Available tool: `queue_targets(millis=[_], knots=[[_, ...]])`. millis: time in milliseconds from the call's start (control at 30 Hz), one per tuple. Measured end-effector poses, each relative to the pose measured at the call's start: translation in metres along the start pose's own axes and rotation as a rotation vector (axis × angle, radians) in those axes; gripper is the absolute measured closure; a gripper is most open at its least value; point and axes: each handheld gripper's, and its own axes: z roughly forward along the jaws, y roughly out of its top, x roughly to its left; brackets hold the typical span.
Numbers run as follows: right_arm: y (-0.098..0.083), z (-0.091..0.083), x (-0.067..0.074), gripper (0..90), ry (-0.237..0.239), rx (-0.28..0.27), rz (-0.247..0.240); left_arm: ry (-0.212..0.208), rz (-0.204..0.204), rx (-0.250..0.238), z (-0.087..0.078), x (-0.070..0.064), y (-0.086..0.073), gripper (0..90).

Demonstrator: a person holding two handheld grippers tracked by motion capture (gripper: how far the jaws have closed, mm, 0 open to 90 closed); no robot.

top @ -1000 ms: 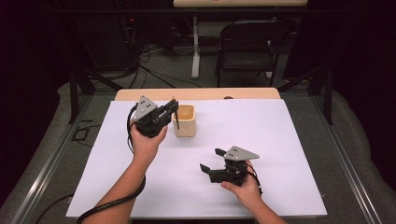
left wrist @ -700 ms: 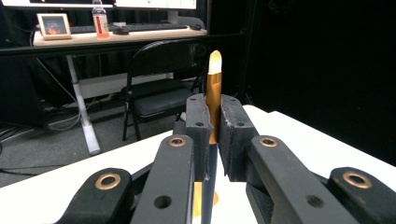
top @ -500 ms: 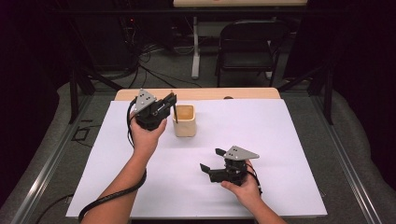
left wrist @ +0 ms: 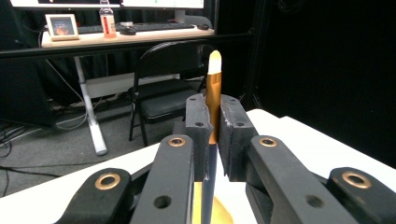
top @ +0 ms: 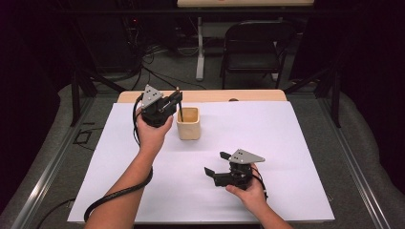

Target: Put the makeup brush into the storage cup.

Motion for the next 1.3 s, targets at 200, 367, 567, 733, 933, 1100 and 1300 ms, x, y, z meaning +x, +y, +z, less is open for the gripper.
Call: queue_targets(millis=[200,367,567,733,933,1100,1300], knots=[[0.0,0.0,0.0,15.6,0.001,-0.005,0.006,0.008,0.0,0.003,0.004,0.002,0.0,83.3],[0.0,0.0,-0.001,15.7,-0.002,0.0,0.004,0.021,-0.005,0.005,0.006,0.005,0.0,83.4],[-0.001,0.0,-0.002,15.7,-0.002,-0.004,0.011,0.025,-0.01,0.003,0.008,0.007,0.001,83.3],[-0.001,-0.001,-0.002,15.7,-0.002,-0.006,0.014,0.025,-0.015,0.007,0.01,0.009,-0.001,83.4],[-0.001,0.0,-0.002,15.8,0.001,-0.001,0.02,0.03,-0.019,0.01,0.012,0.011,-0.002,83.4],[-0.001,0.001,-0.001,15.8,0.004,-0.002,0.014,0.037,-0.021,0.01,0.012,0.013,-0.003,83.4],[-0.001,0.001,-0.001,15.8,0.003,-0.002,0.015,0.047,-0.025,0.008,0.012,0.016,-0.004,83.4]])
